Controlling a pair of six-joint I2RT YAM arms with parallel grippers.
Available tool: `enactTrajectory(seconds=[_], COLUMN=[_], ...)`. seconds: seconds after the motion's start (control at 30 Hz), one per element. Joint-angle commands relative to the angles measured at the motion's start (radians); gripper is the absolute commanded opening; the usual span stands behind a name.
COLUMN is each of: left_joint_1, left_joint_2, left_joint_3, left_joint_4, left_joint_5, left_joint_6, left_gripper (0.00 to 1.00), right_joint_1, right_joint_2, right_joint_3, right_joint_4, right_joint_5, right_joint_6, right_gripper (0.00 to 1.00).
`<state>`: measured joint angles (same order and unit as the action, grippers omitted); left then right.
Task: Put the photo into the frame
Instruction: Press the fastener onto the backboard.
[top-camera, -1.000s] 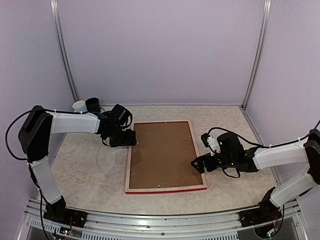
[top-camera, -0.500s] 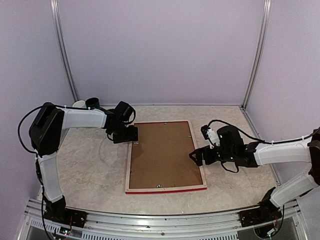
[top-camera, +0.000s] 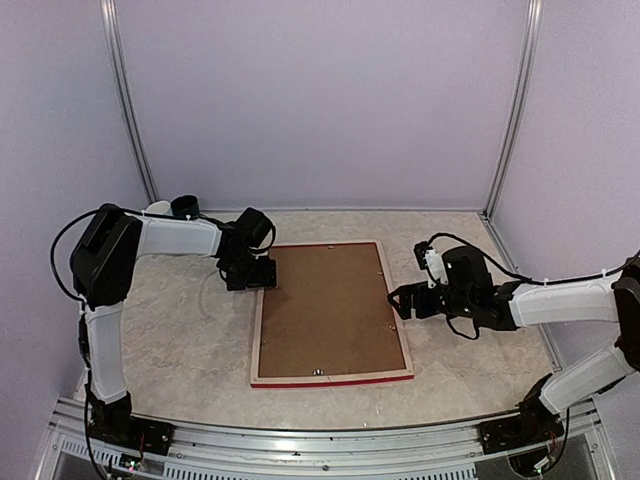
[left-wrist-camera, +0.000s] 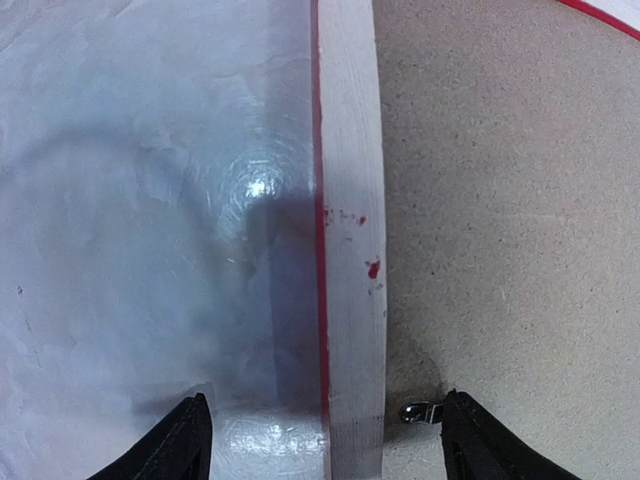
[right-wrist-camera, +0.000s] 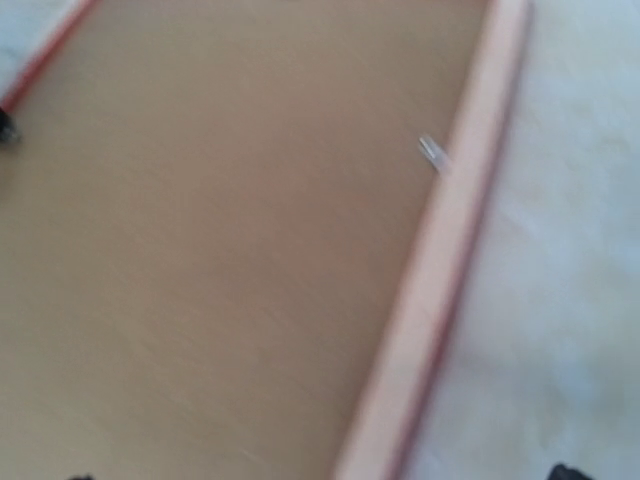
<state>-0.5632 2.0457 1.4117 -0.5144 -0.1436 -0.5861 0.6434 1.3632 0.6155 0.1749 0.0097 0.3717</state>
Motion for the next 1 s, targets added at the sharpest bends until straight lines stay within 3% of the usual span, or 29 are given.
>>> enactTrajectory(seconds=[0.0, 0.6, 0.97], left_joint_1=[0.006, 0.003, -0.01], left_joint_2=[0.032, 0.073, 0.057], left_joint_3=[0.044, 0.085, 0.054], left_joint_4=[-0.021, -0.062, -0.061], left_joint_5=[-0.014, -0.034, -0.025], left_joint_6=[-0.01, -0.015, -0.005], left_gripper=[0.78, 0.76, 0.66], right_joint_1=[-0.022, -0.024, -0.024], right_joint_2=[0.007, 0.025, 0.022], right_joint_3=[-0.058, -0.065, -0.063], right_joint_4=[0.088, 0.099, 0.093], right_joint_5=[-0.008, -0.008, -0.003], right_joint_6=[0.028, 0.036, 0.035], right_gripper=[0.98, 0.97, 0.96])
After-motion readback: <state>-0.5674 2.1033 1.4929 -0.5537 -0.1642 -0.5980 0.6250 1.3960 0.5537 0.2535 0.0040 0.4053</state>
